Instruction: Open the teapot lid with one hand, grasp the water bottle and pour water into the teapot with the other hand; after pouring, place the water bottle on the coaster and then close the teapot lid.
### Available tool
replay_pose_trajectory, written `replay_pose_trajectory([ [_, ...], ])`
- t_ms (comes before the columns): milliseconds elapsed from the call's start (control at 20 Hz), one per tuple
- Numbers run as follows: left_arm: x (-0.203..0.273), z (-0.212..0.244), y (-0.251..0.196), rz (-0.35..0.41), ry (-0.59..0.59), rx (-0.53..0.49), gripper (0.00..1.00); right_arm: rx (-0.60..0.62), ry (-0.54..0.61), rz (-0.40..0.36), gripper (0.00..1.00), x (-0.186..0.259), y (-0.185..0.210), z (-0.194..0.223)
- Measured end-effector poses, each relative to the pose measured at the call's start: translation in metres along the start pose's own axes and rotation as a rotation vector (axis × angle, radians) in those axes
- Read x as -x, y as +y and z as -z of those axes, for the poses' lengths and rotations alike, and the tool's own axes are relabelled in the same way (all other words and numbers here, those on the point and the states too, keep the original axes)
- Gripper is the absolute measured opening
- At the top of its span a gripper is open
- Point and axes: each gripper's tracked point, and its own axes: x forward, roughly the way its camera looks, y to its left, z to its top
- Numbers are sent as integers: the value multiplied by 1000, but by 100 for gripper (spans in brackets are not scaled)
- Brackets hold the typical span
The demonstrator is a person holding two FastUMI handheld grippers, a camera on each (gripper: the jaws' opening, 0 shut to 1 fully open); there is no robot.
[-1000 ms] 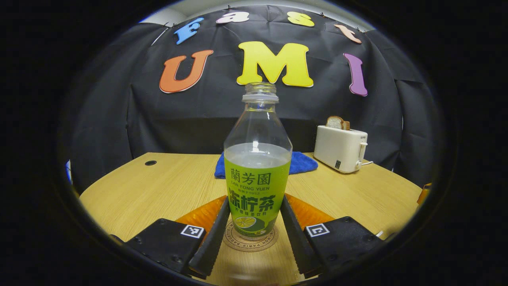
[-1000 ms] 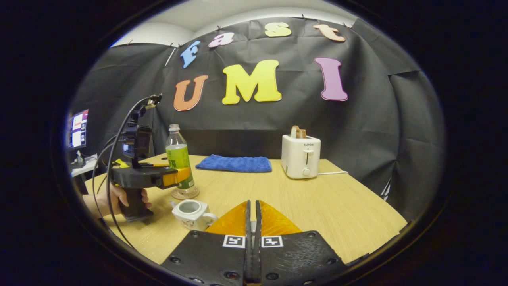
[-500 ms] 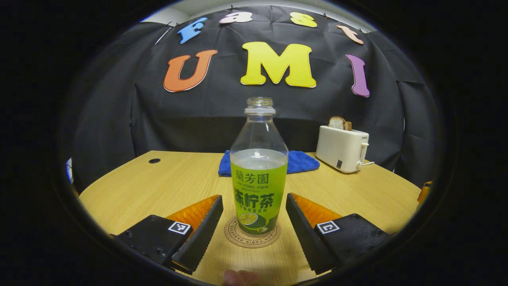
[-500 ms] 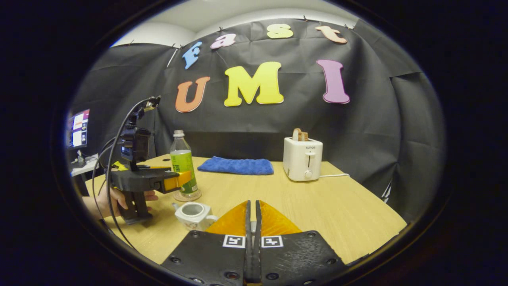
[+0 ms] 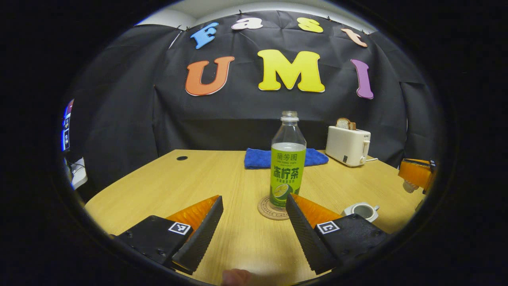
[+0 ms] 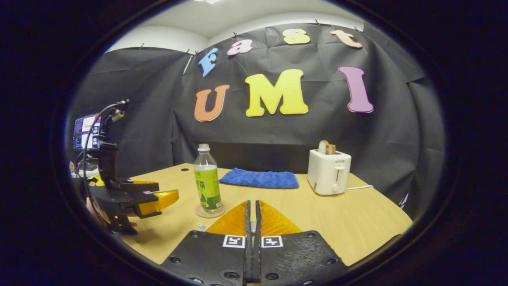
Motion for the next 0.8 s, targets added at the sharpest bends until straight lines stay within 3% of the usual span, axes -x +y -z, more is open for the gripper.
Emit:
replay_pose_trajectory([
  [500,69,-13,72,-175,-98,50,99,8,29,-113,0,-38,42,25],
  [800,68,-9,78,-188,-92,51,99,9,35,-113,0,-49,44,37],
])
